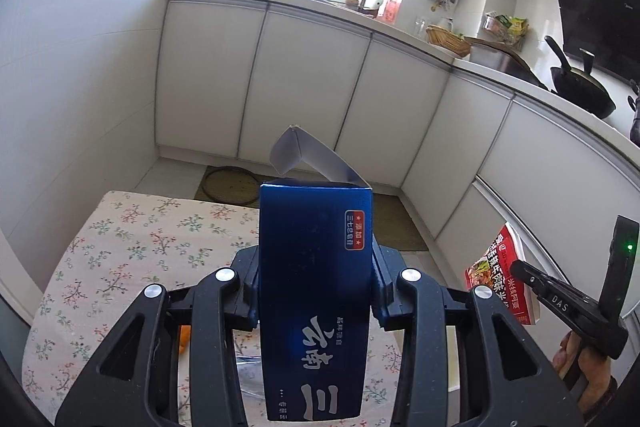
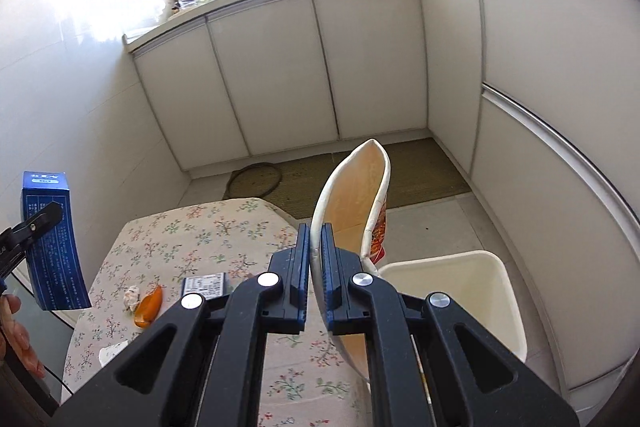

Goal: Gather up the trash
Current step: 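Carry both items to the bin and open the right tool, dropping the noodle cup, then lower the blue box into the bin and open the left tool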

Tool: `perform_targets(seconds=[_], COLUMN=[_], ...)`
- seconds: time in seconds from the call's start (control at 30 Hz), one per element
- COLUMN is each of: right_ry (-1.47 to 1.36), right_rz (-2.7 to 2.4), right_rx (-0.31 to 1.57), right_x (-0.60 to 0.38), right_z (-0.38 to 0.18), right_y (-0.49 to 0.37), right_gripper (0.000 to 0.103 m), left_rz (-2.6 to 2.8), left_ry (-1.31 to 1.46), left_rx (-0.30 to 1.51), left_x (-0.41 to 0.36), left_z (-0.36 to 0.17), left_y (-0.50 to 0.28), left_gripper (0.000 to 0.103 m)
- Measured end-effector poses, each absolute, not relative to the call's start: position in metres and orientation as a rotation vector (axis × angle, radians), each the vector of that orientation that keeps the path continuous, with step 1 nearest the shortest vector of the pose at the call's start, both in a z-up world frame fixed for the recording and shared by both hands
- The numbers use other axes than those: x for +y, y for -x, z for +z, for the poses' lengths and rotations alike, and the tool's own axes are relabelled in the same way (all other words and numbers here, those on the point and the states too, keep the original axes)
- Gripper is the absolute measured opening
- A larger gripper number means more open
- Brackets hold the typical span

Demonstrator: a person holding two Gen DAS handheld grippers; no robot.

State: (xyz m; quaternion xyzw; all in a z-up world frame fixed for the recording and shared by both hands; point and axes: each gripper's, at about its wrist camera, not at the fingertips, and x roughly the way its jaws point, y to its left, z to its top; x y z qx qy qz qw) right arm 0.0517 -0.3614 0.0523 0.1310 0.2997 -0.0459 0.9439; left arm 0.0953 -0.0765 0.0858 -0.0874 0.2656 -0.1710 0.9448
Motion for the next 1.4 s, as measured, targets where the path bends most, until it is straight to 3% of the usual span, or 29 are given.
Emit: perform_targets(seconds=[0.23, 0.37, 0.43, 0.5, 0.63, 0.7, 0.9, 1.07, 1.4], right_ry=[-0.321, -0.333, -0.339, -0.342, -0.357, -0.341, -0.286, -0.283, -0.331], right_rz=[-0.162, -0.174, -0.184, -0.194, -0.256, -0.347, -0.668, -0.821, -0.949], right_rx=[0.664, 0.706, 0.711, 0.703, 0.673, 0.646, 0.579, 0.603, 0.656], right_x=[-0.421, -0.445, -0.454, -0.463, -0.484, -0.493, -0.517, -0.536, -0.574], right_z=[0.031, 0.019, 0.015, 0.016, 0.019, 0.023, 0.029, 0.017, -0.005], right_y=[-0.036, -0.028, -0.024, -0.018, -0.005, 0.004, 0.030, 0.045, 0.067], right_gripper=[0.007, 0.013, 0.020, 0.035, 0.039, 0.061, 0.084, 0.092, 0.093], left_rz=[-0.441, -0.498, -0.525, -0.551, -0.583, -0.591, -0.627, -0.667, -0.694], left_ry=[0.145, 0.121, 0.111, 0.103, 0.122, 0.131, 0.128, 0.101, 0.058], left_rx=[0.553, 0.554, 0.558, 0.565, 0.583, 0.593, 0.599, 0.616, 0.613], left_x=[-0.135, -0.173, -0.191, -0.209, -0.240, -0.255, -0.296, -0.331, -0.387], left_z=[0.078, 0.075, 0.071, 0.067, 0.057, 0.052, 0.041, 0.033, 0.033], left_y=[-0.086, -0.081, -0.078, -0.076, -0.076, -0.076, -0.068, -0.063, -0.056], left_gripper=[0.038, 0.038, 0.038, 0.038, 0.038, 0.038, 0.038, 0.038, 0.039])
